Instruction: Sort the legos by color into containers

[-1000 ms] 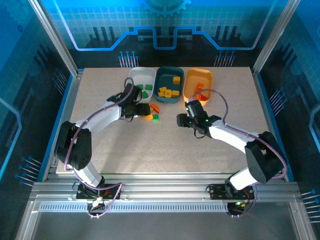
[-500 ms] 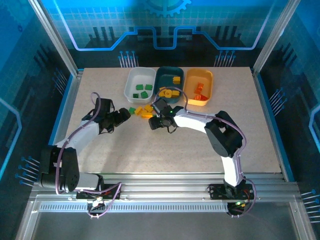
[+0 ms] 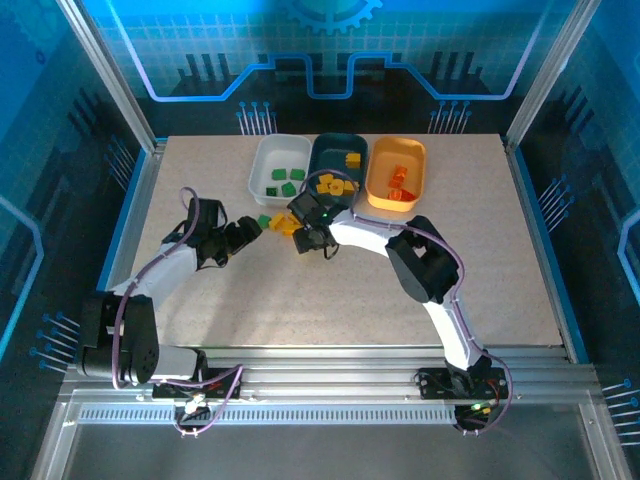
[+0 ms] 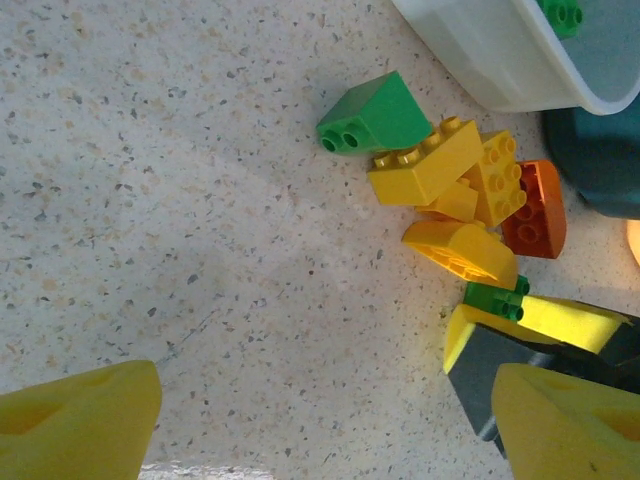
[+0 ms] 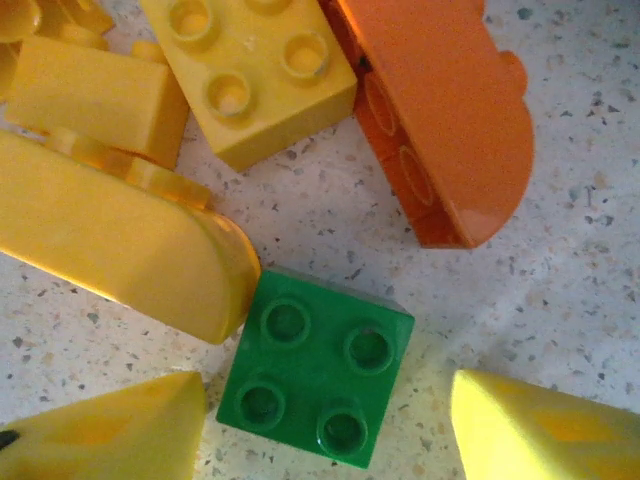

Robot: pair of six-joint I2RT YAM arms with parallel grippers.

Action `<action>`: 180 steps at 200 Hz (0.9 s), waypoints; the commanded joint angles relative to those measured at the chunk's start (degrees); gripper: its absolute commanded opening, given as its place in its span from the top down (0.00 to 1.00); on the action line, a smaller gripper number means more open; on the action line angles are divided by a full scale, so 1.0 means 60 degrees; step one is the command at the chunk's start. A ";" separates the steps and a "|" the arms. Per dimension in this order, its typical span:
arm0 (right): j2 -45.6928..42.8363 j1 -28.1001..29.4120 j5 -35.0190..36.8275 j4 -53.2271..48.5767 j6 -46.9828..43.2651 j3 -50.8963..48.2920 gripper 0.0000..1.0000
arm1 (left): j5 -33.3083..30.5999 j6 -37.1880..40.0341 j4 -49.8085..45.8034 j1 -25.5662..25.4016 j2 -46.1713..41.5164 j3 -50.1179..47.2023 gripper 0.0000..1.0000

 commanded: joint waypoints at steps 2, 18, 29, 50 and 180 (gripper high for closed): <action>0.0385 0.0085 0.0528 -0.0378 0.0150 0.0247 0.40 | 0.0292 -0.0026 0.0092 0.0111 -0.0138 -0.0157 0.12; 0.0269 0.0068 0.0570 -0.0102 0.0141 0.0012 0.47 | 0.0310 -0.0035 0.0106 0.0124 -0.0138 -0.0165 0.12; 0.0181 0.0057 0.0598 0.0043 0.0135 -0.0109 0.51 | 0.0311 -0.0025 0.0121 0.0124 -0.0098 -0.0165 0.12; -0.0014 0.0046 0.0694 0.0207 0.0193 -0.0312 0.58 | 0.0379 -0.0074 0.0172 0.0124 -0.0022 -0.0166 0.12; -0.1159 -0.0649 0.0031 0.0728 -0.1076 0.0436 0.64 | 0.1479 -0.1421 0.1934 0.0109 0.0660 -0.1432 0.13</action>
